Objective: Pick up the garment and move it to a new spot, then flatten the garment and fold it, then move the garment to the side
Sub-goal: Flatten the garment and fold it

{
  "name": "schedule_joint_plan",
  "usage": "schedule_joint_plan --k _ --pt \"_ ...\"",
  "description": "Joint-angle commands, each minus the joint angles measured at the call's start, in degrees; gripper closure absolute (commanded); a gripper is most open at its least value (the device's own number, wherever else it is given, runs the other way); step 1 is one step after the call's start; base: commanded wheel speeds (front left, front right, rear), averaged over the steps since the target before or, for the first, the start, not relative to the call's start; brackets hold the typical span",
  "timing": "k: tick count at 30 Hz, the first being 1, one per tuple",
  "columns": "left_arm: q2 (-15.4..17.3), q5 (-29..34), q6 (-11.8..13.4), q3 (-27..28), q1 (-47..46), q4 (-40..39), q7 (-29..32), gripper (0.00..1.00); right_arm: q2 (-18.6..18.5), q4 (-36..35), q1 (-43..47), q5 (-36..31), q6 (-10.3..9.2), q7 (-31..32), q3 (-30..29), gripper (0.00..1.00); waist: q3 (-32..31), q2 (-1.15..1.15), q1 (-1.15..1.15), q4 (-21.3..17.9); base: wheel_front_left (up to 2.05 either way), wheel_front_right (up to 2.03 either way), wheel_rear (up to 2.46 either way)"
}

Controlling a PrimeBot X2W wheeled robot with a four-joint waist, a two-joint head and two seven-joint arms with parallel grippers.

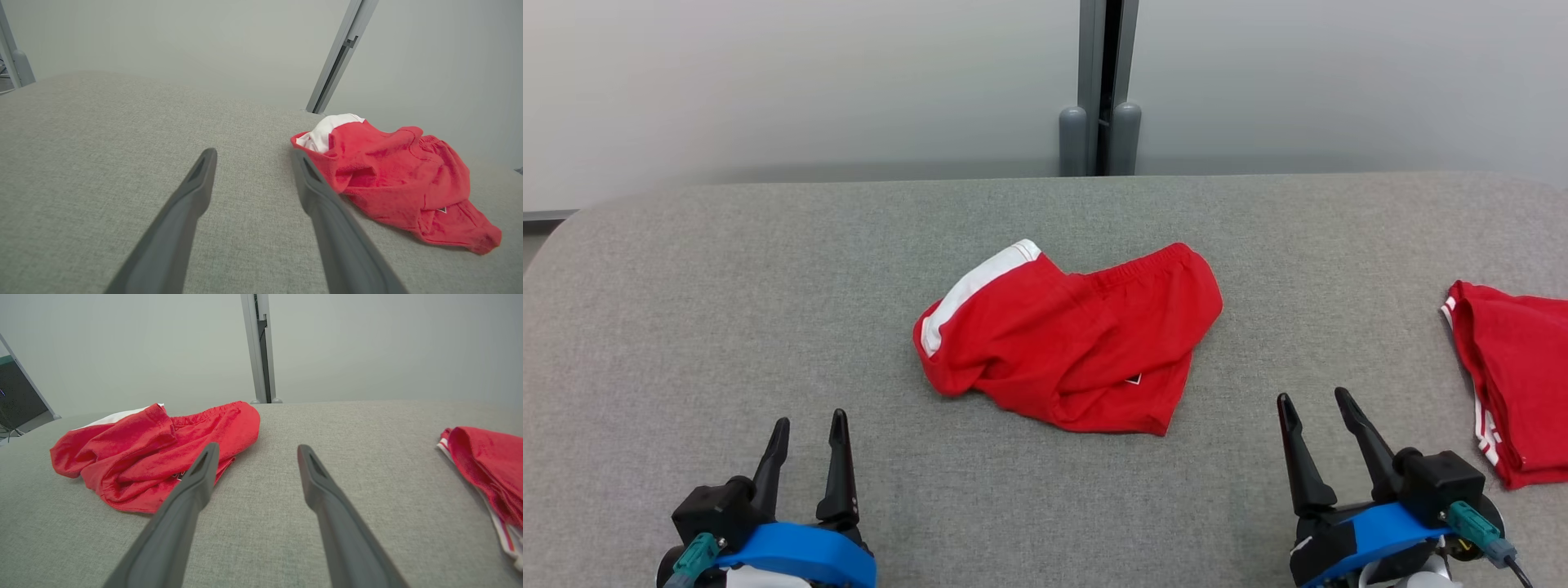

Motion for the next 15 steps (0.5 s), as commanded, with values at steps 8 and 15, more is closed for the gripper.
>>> schedule_joint_plan --k 8,15 --pt "-0.4 1.6 -0.5 1.0 -1.9 -0.6 -0.3 0.0 -0.2 0.5 -6.1 -5.1 0.01 1.6 0.4 0.0 2.2 0.0 0.0 0.9 0.0 0.0 0.0" --pt "-1.6 2.5 -0.8 1.0 -4.0 -1.5 -0.3 0.0 -0.1 0.5 -17.1 -9.6 0.01 11.6 2.6 0.0 5.9 0.0 0.0 4.7 0.0 0.0 0.0"
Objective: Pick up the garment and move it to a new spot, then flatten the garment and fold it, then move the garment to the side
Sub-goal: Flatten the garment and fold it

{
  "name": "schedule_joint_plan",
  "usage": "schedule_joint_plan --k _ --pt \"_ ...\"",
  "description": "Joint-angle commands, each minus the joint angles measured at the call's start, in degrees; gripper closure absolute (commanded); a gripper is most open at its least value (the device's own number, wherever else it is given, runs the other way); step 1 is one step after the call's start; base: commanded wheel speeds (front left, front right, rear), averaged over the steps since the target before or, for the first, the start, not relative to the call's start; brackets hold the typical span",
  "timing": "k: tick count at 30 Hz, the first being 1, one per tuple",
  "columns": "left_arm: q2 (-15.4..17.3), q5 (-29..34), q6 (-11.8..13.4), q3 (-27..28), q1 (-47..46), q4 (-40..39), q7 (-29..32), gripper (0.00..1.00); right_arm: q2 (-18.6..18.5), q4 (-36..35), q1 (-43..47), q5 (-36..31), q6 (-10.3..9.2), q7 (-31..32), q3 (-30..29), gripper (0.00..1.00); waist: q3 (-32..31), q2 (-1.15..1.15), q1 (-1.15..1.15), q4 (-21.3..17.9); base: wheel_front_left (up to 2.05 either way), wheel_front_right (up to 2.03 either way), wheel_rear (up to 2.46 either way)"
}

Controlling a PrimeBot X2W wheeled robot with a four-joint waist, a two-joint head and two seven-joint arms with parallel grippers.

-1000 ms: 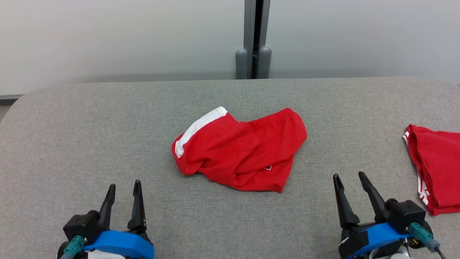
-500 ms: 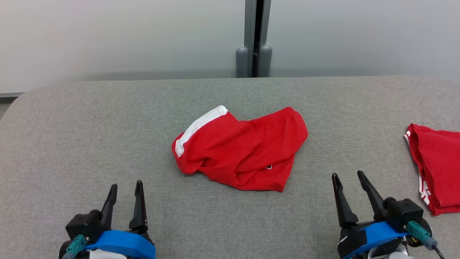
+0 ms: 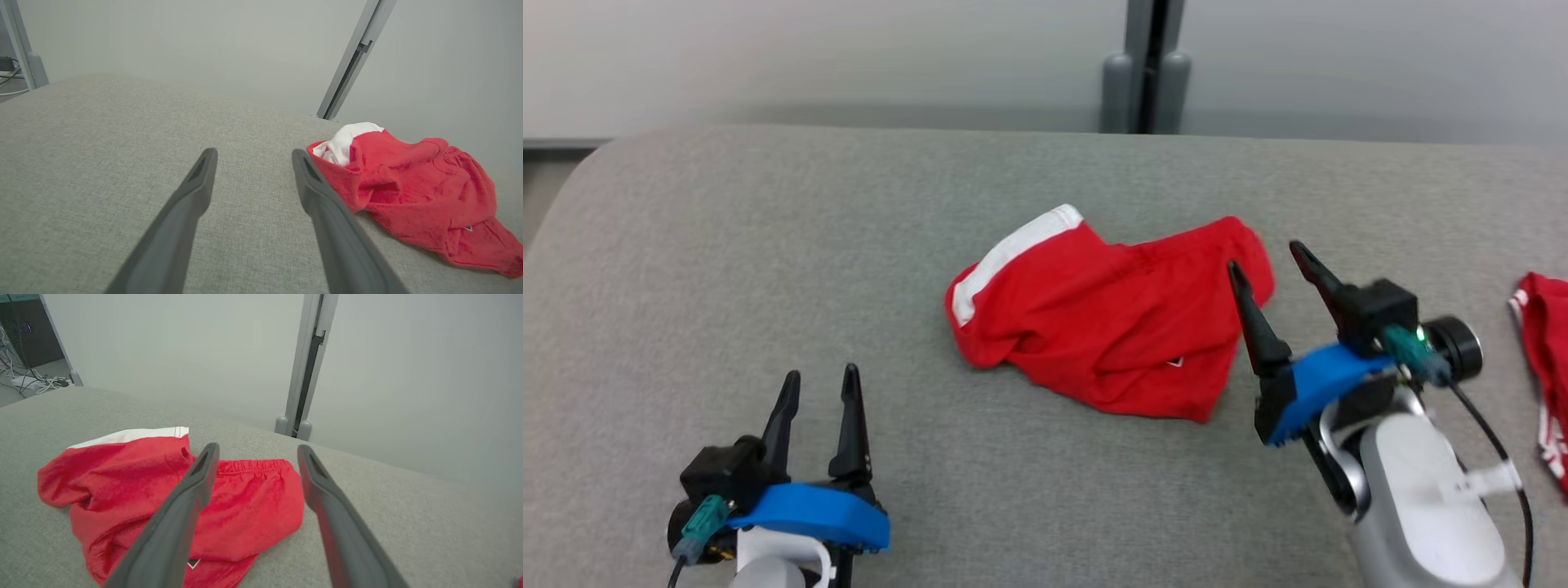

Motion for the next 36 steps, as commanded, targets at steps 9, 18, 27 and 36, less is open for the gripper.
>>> schedule_joint_plan --k 9,18,27,36 --pt "-1.6 0.1 -1.0 -0.2 -3.1 0.2 -0.3 0.0 -0.1 8.1 -10.5 -4.3 0.0 10.6 0.9 0.0 6.1 0.0 -0.01 10.6 0.0 0.0 0.0" --pt "-2.3 0.5 -1.3 0.6 -2.3 0.6 -0.3 0.0 -0.2 16.1 -13.9 -4.3 0.01 12.5 1.3 0.67 7.4 0.0 -0.01 14.4 0.0 0.0 0.0" --pt "-2.3 1.1 -1.4 0.0 -2.1 0.8 -0.3 0.0 -0.1 14.1 -17.3 0.1 0.0 4.2 9.1 1.0 4.8 0.0 -0.01 12.5 0.0 0.0 0.0" --pt "-2.3 2.3 -1.4 0.7 -1.5 1.4 -0.3 0.0 -0.1 5.5 -23.5 9.8 0.0 0.0 23.1 1.0 1.4 0.0 -0.01 10.8 0.0 0.0 0.0"
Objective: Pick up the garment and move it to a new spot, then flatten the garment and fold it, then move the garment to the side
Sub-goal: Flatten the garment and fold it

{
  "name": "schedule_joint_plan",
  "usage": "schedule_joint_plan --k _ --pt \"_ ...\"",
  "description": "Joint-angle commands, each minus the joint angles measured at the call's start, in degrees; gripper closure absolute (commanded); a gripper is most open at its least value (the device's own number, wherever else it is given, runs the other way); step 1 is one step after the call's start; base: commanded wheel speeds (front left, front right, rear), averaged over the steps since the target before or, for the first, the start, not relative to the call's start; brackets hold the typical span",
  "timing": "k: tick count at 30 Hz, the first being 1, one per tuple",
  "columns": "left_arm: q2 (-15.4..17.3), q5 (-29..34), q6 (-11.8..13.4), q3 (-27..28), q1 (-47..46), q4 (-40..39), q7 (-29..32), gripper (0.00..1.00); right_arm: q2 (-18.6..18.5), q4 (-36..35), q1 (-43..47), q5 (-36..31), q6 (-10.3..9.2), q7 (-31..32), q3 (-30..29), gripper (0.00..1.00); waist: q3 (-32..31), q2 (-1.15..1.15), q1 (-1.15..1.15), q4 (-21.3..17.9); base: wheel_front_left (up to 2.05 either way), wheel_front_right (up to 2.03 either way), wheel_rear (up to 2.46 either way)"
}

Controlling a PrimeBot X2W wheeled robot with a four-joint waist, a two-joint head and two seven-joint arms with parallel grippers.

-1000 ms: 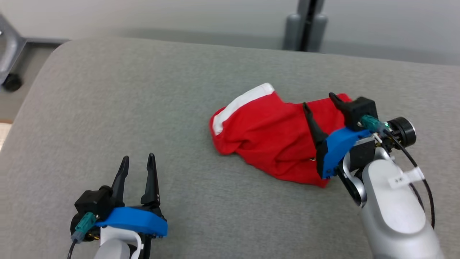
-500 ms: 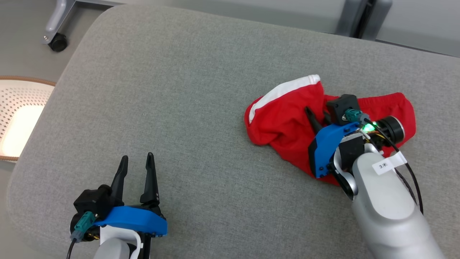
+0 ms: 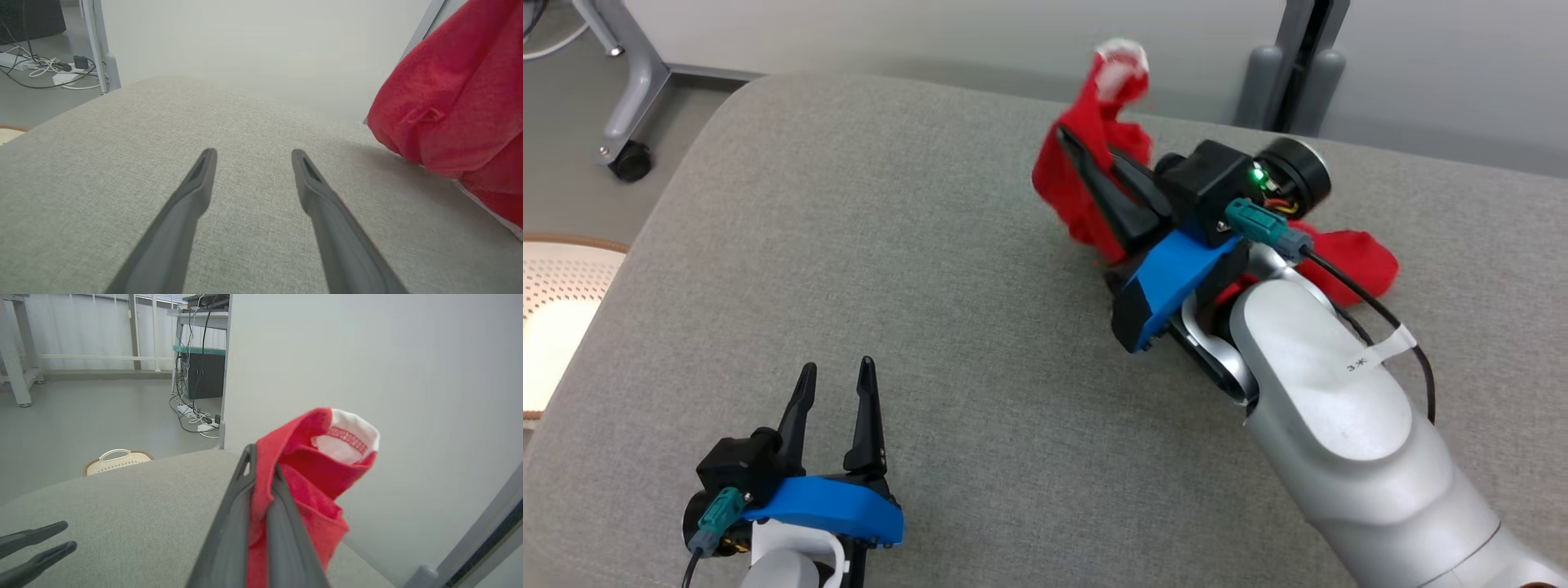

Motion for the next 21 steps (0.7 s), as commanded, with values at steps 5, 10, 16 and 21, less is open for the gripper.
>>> schedule_joint_plan --k 5,10,16,21 --pt "-0.1 0.9 -0.3 1.3 0.9 -0.3 -0.3 0.0 -0.2 -5.8 1.8 1.6 0.01 -1.3 1.7 1.0 -1.4 0.0 0.0 -1.8 0.0 0.0 0.0" --pt "0.0 1.3 -0.2 2.4 1.7 -1.0 -0.3 0.0 -0.2 -12.5 12.2 -1.4 0.01 -0.6 -0.9 1.0 -2.0 0.0 0.0 -4.6 0.0 0.0 0.0" --pt "0.4 1.9 -0.3 3.2 2.0 -1.4 -0.3 0.0 -1.2 -16.8 29.0 -8.0 0.01 1.0 -8.0 1.0 -2.1 0.0 0.0 -8.8 0.0 0.0 0.0" --pt "0.6 2.2 -0.4 3.0 1.4 -1.4 -0.3 0.0 -1.2 -16.8 35.6 -13.1 0.01 -0.9 -16.2 1.0 -2.0 0.0 0.0 -10.9 0.0 0.0 0.0"
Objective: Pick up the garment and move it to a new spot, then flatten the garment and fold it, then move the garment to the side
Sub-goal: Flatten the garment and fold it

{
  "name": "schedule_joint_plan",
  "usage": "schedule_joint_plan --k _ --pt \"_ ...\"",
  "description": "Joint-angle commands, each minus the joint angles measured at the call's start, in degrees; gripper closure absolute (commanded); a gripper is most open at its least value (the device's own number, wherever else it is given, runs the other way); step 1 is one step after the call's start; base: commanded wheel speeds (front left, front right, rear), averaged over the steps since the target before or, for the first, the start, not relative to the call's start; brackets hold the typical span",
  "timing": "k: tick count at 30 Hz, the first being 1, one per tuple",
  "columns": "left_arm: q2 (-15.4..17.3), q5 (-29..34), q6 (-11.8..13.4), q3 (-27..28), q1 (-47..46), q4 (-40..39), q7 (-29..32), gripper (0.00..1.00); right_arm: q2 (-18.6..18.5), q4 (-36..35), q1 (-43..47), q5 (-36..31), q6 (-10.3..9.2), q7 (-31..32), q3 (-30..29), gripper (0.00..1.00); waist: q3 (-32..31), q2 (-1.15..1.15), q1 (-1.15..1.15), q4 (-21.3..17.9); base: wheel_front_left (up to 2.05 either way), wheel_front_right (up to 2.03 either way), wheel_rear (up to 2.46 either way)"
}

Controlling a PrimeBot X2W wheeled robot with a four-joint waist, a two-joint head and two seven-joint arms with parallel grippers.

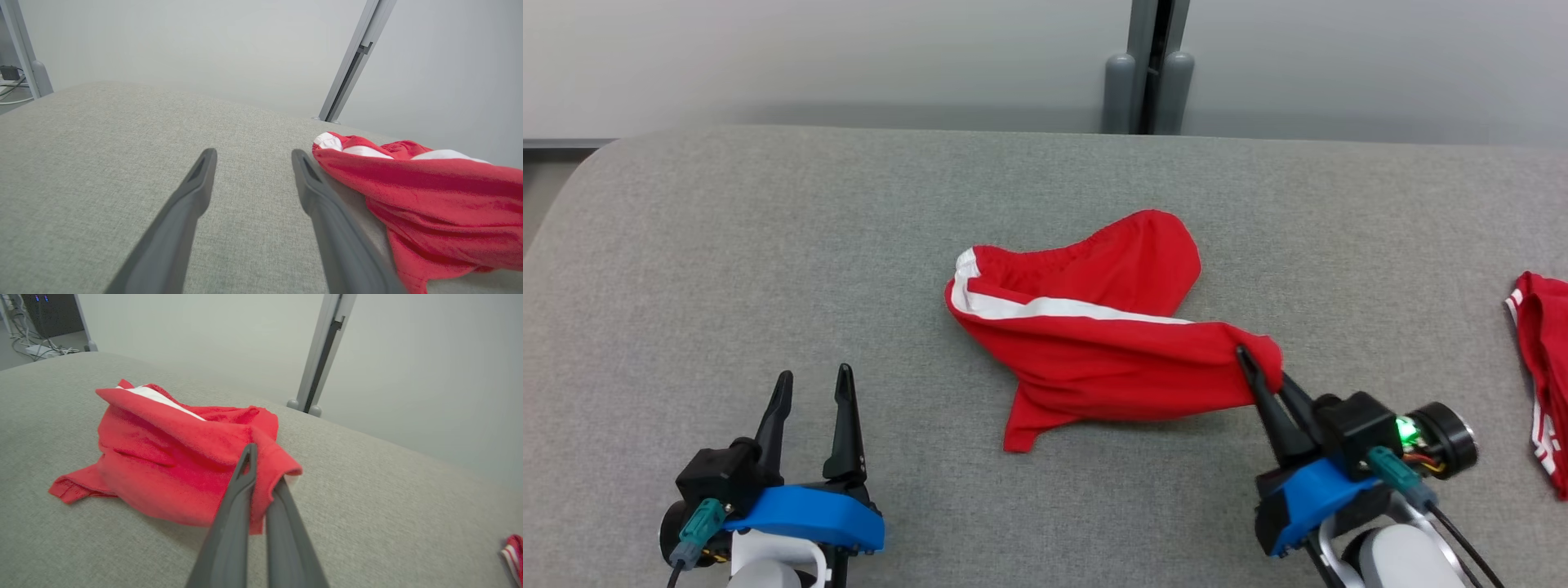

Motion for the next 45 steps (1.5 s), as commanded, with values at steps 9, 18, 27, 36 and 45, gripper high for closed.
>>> schedule_joint_plan --k 9,18,27,36,45 --pt "0.5 0.4 -0.4 -0.4 -1.4 0.5 -0.3 0.0 0.9 4.7 1.9 -3.6 0.0 -7.1 -12.8 1.0 0.0 0.0 0.01 -1.7 0.0 0.0 0.0" --pt "0.7 0.6 -0.5 -0.2 -1.3 0.9 -0.3 0.0 1.1 11.4 1.7 -3.5 0.0 -10.4 -17.5 0.53 0.2 0.0 0.01 -2.3 0.0 0.0 0.0" --pt "0.6 0.6 -0.6 0.0 -0.9 0.8 -0.3 0.0 1.1 17.9 4.5 1.8 0.0 -11.3 -14.9 0.0 0.0 0.0 0.01 -3.8 0.0 0.0 0.0" --pt "0.5 0.8 -0.6 0.0 -0.6 0.9 -0.3 0.0 1.1 8.9 3.5 1.5 0.0 -10.9 -17.6 0.0 -0.4 0.0 0.01 -4.8 0.0 0.0 0.0" --pt "0.2 0.4 -0.6 -0.9 -1.7 1.1 -0.3 0.0 -3.1 5.8 -1.2 1.2 0.0 -0.3 -11.9 0.0 0.2 0.0 0.01 -3.2 0.0 0.0 0.0"
